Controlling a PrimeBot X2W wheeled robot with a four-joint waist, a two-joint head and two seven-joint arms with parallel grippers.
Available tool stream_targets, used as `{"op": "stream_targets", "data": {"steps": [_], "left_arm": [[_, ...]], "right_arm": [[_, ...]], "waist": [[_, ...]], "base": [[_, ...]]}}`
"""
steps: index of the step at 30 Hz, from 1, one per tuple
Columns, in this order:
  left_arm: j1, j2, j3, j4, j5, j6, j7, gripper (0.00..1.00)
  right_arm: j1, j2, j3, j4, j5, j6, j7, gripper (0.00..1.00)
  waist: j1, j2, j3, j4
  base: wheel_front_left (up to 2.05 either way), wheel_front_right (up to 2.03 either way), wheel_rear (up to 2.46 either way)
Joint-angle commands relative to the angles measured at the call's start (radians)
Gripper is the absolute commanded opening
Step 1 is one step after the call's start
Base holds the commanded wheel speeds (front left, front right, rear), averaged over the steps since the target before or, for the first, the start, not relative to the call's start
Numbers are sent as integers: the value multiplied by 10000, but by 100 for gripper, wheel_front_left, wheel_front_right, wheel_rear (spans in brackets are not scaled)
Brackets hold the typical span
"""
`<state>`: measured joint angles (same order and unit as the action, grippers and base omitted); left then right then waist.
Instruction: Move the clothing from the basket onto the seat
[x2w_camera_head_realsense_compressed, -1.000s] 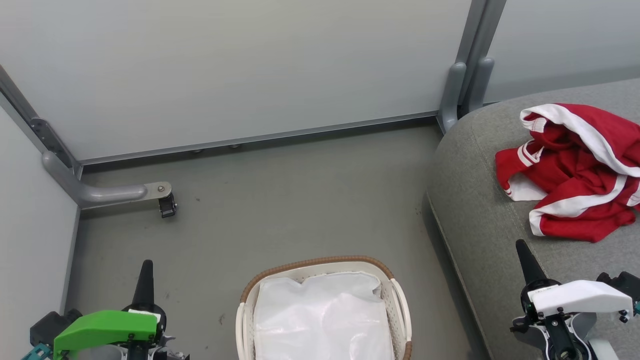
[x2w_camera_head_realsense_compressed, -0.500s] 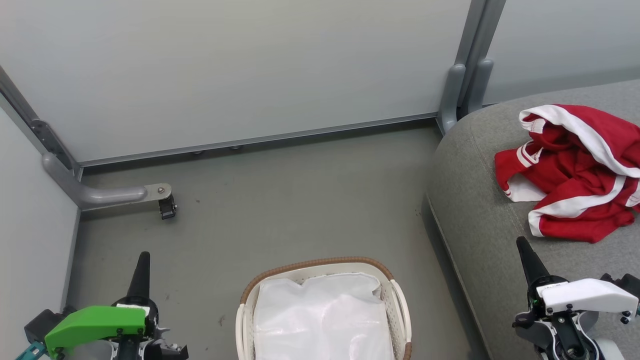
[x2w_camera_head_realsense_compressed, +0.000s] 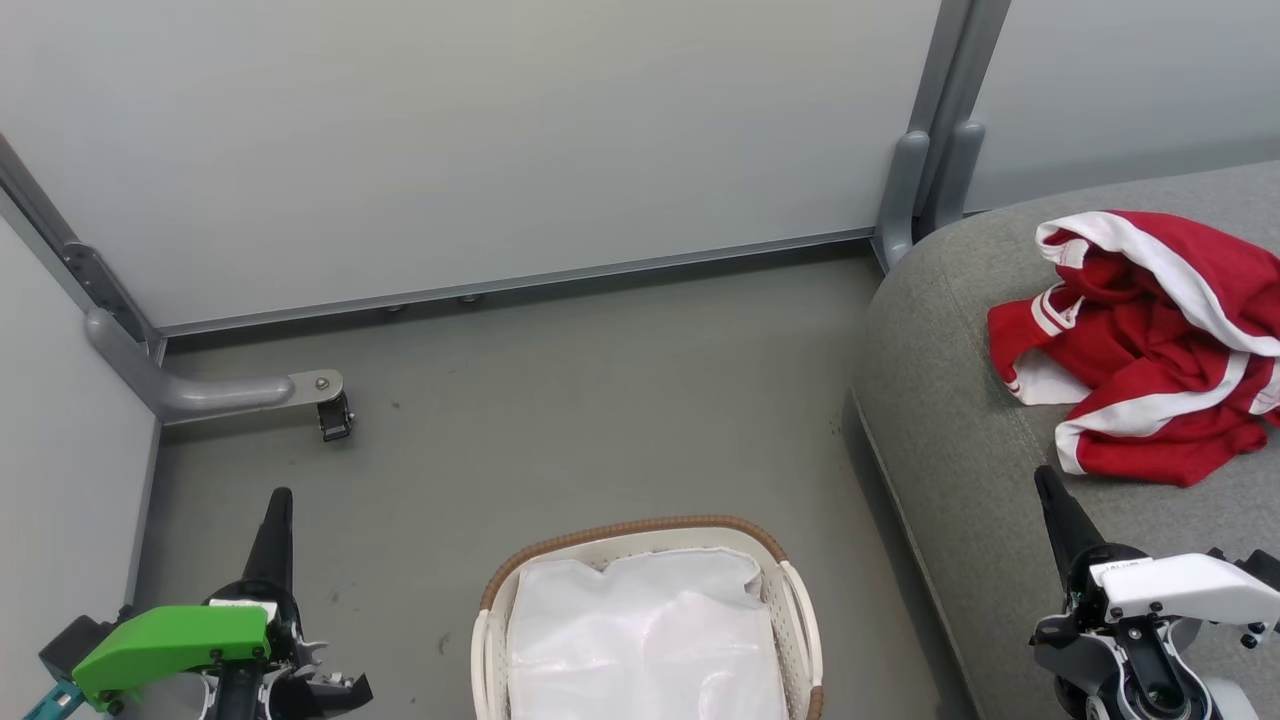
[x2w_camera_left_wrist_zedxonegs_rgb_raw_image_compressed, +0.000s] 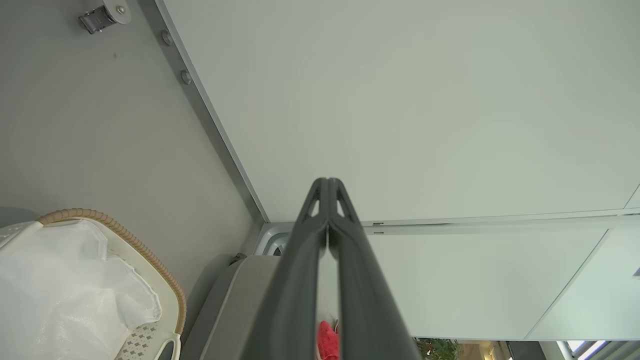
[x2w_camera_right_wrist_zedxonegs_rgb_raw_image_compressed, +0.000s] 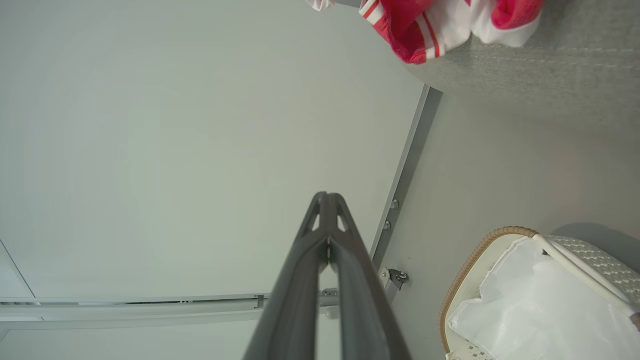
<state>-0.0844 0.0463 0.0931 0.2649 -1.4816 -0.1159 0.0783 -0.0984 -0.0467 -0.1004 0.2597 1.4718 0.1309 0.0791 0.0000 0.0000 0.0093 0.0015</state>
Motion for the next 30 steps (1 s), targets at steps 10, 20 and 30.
{"op": "stream_targets", "data": {"steps": [10,20,30], "left_arm": [[-271,64,156,-156,-782,-128,236,0],[-325,69,235,-226,-1346,-189,393,0],[-307,69,230,-217,-1323,-179,393,0]], "right_arm": [[-132,-60,-106,-133,846,-3,232,0],[-143,-61,-164,-180,1454,-3,388,0],[-139,-61,-158,-176,1427,-2,387,0]], "waist": [[0,0,-33,-8],[0,0,-62,-14],[0,0,-62,-14]], "base": [[0,0,0],[0,0,0],[0,0,0]]}}
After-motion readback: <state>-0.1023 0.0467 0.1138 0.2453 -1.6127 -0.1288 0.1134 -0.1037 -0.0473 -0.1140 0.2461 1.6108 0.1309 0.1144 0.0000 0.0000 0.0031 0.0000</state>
